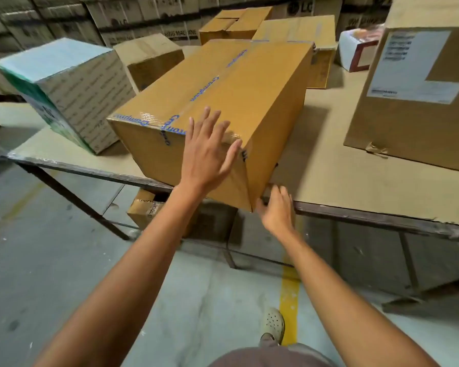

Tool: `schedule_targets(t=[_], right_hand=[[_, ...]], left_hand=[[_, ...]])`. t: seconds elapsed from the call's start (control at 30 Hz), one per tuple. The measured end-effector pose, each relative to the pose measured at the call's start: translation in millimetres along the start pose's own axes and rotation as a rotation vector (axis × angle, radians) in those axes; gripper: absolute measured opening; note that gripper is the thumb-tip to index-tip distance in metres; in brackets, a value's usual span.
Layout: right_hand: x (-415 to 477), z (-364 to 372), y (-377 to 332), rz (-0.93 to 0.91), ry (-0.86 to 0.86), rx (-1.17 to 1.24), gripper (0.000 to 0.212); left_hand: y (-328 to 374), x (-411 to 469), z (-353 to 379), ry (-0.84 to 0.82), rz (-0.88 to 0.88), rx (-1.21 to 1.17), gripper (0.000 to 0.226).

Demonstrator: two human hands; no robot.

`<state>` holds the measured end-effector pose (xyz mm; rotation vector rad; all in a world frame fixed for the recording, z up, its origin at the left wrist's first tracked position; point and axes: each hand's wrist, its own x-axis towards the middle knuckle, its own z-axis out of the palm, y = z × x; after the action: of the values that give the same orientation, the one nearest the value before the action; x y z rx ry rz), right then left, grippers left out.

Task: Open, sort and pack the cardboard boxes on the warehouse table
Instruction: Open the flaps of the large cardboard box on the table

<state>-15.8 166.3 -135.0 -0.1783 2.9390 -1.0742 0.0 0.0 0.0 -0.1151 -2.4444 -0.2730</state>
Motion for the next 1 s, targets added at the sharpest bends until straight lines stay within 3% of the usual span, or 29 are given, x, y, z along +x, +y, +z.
schedule_targets(t=[0.1, 0.2, 0.33, 0.47, 0.7, 0.8, 1.0], right_hand=[[20, 7, 2, 0.040, -0.034, 0.061, 0.042], [37, 18, -1, 0.105, -0.010, 0.163, 0.027], [61, 33, -2, 0.200, 0.007, 0.318, 0.049], [75, 43, -5, 0.347, 0.061, 0.413, 0.050], [75, 54, -4, 0.377, 0.126, 0.450, 0.039], [70, 55, -5, 0.374, 0.148, 0.441, 0.045], [46, 66, -15, 0.511, 0.083, 0.290, 0.038]], left_hand=[[-5, 27, 9, -0.101, -0.039, -0.041, 0.055], [-7, 55, 20, -0.256, -0.097, -0.066, 0.072], [-12, 83, 36, -0.449, -0.145, -0.049, 0.093], [-9, 88, 43, -0.563, -0.155, 0.033, 0.109], [-3, 87, 42, -0.696, -0.162, 0.107, 0.121], [-1, 84, 38, -0.686, -0.154, 0.101, 0.119], [-16, 69, 28, -0.647, -0.107, 0.083, 0.110]])
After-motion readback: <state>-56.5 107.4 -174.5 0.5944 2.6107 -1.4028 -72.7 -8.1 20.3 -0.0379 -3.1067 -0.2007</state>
